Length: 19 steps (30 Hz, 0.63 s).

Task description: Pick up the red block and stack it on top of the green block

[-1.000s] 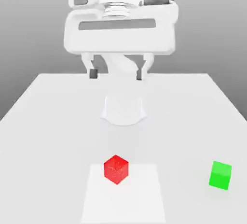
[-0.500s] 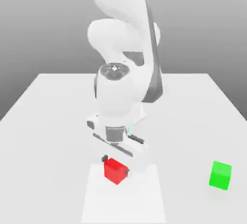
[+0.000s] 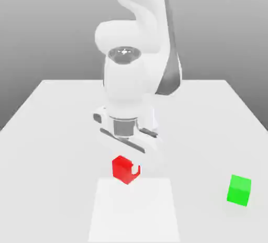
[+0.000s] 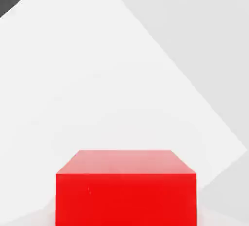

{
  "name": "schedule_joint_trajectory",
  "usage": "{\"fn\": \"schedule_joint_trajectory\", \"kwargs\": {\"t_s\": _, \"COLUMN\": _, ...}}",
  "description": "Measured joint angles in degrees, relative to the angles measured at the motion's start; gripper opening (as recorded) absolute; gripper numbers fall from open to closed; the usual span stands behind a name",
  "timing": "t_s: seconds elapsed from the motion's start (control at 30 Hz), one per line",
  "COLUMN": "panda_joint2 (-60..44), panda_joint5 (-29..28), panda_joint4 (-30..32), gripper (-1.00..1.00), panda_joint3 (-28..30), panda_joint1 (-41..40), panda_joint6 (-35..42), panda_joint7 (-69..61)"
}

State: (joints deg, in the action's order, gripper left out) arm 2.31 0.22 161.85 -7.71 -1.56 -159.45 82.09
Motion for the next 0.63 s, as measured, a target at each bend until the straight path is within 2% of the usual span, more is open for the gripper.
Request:
{"fn": "schedule_joint_trajectory", "kwargs": {"t_s": 0.3, "panda_joint2": -5.3, "panda_joint5": -2.2, "panda_joint4": -13.8, "gripper": -1.0, "panda_joint3": -10.3, "panda_joint1": 20.4, "panda_joint6": 8.5, "panda_joint7": 2.7}}
{"fn": "schedule_joint_trajectory", "kwargs": {"t_s": 0.53, "panda_joint2": -15.1, "panda_joint5": -8.9, "panda_joint4": -15.5, "gripper": -1.0, "panda_joint3": -7.3, "panda_joint1": 22.6, "panda_joint6": 0.7, "panda_joint7": 7.6}}
{"fn": "schedule_joint_trajectory", "kwargs": {"t_s": 0.57, "panda_joint2": -16.1, "panda_joint5": -9.8, "panda_joint4": -15.5, "gripper": 1.0, "panda_joint3": -6.7, "panda_joint1": 23.0, "panda_joint6": -0.1, "panda_joint7": 8.3}}
{"fn": "schedule_joint_trajectory", "kwargs": {"t_s": 0.63, "panda_joint2": -16.1, "panda_joint5": -9.8, "panda_joint4": -15.5, "gripper": 1.0, "panda_joint3": -6.7, "panda_joint1": 23.0, "panda_joint6": -0.1, "panda_joint7": 8.3}}
